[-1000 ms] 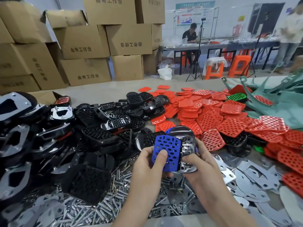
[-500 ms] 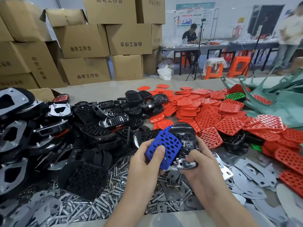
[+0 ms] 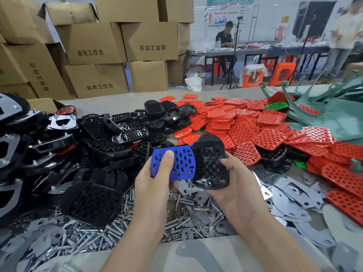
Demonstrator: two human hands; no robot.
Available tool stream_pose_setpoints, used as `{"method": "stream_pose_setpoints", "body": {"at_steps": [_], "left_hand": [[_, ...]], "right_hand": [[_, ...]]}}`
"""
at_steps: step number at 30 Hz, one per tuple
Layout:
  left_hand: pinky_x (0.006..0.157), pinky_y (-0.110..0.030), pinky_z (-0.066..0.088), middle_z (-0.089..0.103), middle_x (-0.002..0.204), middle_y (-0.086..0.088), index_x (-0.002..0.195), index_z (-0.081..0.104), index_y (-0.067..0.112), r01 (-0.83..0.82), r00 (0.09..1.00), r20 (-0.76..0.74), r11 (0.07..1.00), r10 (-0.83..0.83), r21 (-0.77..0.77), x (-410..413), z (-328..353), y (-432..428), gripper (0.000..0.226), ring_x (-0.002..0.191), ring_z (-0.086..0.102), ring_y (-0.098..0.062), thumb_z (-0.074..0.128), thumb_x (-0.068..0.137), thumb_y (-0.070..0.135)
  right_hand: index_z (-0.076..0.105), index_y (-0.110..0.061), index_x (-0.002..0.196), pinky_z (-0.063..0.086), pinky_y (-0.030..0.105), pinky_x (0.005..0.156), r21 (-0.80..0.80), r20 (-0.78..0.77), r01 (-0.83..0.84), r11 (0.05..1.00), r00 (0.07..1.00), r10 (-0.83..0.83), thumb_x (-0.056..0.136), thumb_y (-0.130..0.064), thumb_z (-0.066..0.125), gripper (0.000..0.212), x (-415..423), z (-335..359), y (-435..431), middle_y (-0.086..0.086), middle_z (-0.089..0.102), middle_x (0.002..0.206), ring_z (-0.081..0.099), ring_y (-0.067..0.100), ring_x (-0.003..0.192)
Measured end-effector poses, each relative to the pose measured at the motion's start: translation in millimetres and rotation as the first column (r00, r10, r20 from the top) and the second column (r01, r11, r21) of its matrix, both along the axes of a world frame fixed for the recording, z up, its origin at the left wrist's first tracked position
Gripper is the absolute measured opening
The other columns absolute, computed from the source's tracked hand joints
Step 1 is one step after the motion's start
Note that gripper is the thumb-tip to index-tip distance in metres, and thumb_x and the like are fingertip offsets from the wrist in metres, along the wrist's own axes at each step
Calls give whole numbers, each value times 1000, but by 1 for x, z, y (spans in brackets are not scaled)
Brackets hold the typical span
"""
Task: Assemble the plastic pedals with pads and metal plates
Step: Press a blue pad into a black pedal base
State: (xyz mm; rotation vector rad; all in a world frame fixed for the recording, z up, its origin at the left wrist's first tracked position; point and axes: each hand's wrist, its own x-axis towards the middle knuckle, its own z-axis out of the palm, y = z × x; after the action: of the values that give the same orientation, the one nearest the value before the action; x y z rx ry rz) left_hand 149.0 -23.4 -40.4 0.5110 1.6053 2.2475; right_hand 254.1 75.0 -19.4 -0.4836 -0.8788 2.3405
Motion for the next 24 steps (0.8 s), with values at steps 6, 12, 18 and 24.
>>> {"method": "stream_pose_setpoints", "body": {"at_steps": [6,12,18,24], "left_hand": [[47,-20,42,60,63,9,85,72,30,7,980,-197,998,-20,-65,-1,-1,-3,33,48,44,-6,68,75,62],[54,-6,39,64,64,17,86,71,28,63,893,-430,984,-129,-165,10,4,-3,26,54,51,6,61,85,52],[41,-19,38,58,63,5,86,66,25,-21,962,-272,996,-4,-89,1,3,-6,26,47,43,-8,61,89,50],[57,-26,57,76,86,-10,104,60,8,18,999,27,997,-20,73,-6,6,-3,10,66,72,-22,60,99,16]], "right_hand": [[59,1,138,45,58,108,34,90,-54,998,995,51,106,-22,42,43,0,-1,-2,26,64,134,59,43,128],[69,-6,126,54,53,99,100,68,-83,992,995,76,105,-30,44,40,1,-8,-2,17,72,125,70,30,115],[62,-4,135,57,48,94,110,84,-60,992,995,51,103,-27,50,41,-1,-9,-1,19,71,127,69,34,117],[59,-4,137,56,47,85,49,60,-13,999,998,10,104,-16,48,37,-2,-9,3,25,67,130,67,39,111]]}}
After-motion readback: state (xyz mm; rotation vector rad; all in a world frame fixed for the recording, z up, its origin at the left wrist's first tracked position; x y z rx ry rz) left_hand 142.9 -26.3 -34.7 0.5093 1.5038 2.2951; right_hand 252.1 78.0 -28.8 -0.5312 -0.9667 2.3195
